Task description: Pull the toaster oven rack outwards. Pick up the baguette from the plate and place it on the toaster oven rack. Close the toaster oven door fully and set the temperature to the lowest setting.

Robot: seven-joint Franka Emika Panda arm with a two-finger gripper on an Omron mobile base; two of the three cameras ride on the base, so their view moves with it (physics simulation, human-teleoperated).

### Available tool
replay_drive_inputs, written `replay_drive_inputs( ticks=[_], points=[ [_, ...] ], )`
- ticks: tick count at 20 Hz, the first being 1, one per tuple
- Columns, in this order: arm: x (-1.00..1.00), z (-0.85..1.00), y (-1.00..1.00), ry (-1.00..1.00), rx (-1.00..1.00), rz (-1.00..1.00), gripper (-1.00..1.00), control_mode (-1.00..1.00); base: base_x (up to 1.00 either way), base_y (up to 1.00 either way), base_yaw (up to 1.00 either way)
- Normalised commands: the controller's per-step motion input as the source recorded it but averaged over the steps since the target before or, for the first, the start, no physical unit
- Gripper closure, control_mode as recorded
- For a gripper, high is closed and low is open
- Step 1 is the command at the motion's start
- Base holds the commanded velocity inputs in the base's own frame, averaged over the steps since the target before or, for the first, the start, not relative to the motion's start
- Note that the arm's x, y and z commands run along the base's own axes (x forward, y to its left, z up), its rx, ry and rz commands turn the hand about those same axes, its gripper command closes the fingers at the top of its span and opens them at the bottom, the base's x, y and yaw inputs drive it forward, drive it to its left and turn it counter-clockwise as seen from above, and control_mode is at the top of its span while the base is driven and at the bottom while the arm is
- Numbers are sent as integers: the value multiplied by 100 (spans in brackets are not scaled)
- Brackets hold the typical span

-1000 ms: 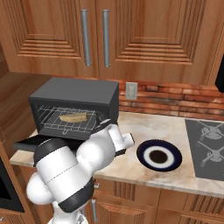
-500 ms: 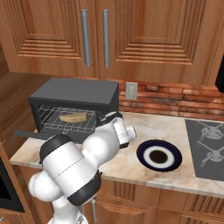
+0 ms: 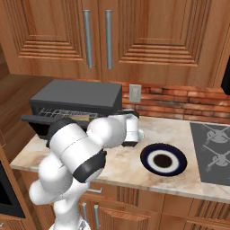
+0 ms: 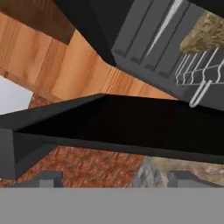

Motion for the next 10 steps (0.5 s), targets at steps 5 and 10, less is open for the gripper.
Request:
replay_drive_inputs(
  ticks=[5, 10],
  points=[
    [66, 75, 33, 40, 14, -13, -100, -100, 0, 0, 0],
    [56, 85, 29, 38, 12, -17, -100, -100, 0, 0, 0]
  ],
)
